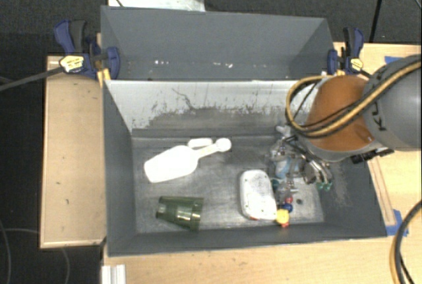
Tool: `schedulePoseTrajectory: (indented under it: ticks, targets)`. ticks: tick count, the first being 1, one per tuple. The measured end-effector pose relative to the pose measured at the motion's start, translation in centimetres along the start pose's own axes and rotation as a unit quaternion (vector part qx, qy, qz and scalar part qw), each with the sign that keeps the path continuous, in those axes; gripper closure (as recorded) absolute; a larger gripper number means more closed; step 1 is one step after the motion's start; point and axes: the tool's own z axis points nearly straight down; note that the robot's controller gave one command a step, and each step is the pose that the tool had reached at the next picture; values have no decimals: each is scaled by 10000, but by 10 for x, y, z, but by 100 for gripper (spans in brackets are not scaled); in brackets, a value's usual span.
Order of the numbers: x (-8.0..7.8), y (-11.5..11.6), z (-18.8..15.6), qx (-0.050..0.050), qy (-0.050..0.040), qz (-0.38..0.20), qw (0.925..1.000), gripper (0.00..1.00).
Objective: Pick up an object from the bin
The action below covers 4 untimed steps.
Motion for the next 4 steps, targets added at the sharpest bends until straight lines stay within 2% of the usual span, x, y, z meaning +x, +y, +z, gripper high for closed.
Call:
schedulePoseTrajectory:
  ticks: [1,2,3,4]
  targets:
    - [0,0,-1,0,-6,0,10000,100]
    - [1,0,1,-2,12,-3,10000,0]
    - [-1,0,-1,2,-7,-3,10000,100]
    - [-1,0,-1,1,-24,-4,10000,0]
